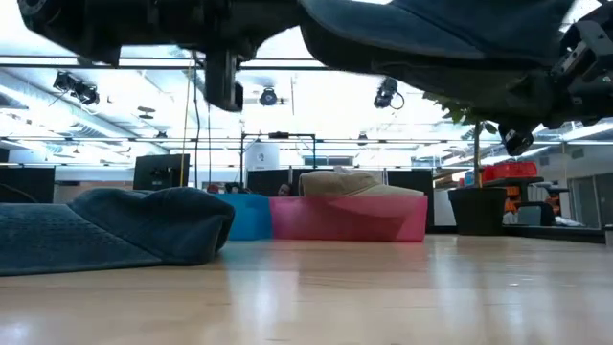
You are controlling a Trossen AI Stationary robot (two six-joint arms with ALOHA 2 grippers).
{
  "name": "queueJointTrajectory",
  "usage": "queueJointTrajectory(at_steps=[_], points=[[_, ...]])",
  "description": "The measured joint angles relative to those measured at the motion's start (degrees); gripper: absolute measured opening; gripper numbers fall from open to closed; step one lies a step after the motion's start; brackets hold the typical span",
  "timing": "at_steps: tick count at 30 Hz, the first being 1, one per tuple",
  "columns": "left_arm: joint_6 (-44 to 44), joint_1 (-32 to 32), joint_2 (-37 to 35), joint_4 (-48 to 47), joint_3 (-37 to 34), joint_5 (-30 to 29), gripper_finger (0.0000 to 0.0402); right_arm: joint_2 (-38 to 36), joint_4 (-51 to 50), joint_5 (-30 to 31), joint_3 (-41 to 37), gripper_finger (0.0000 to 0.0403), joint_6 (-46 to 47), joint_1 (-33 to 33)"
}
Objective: Pick & Place hat
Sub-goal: Put the right blue cap into the blue bin
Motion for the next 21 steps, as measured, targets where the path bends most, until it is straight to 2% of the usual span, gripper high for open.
queueJointTrajectory(at_steps=[3, 11, 18, 21], points=[[1.97, 2.59, -5.24, -5.29, 0.02, 0.89, 0.0013, 0.02, 0.0, 0.0, 0.0, 0.0031, 0.0, -0.02], [7.74, 12.04, -26.67, -36.85, 0.0, 7.4, 0.0013, 0.0, 0.0, 0.02, 0.0, 0.0031, -0.01, 0.0], [11.94, 21.88, -44.22, -62.31, 0.0, 10.27, 0.0013, 0.0, 0.0, 0.0, 0.0, 0.0031, -0.01, -0.02], [13.74, 26.31, -50.47, -70.33, 0.0, 10.66, 0.0013, 0.0, 0.0, 0.0, 0.02, 0.0031, -0.01, -0.02]])
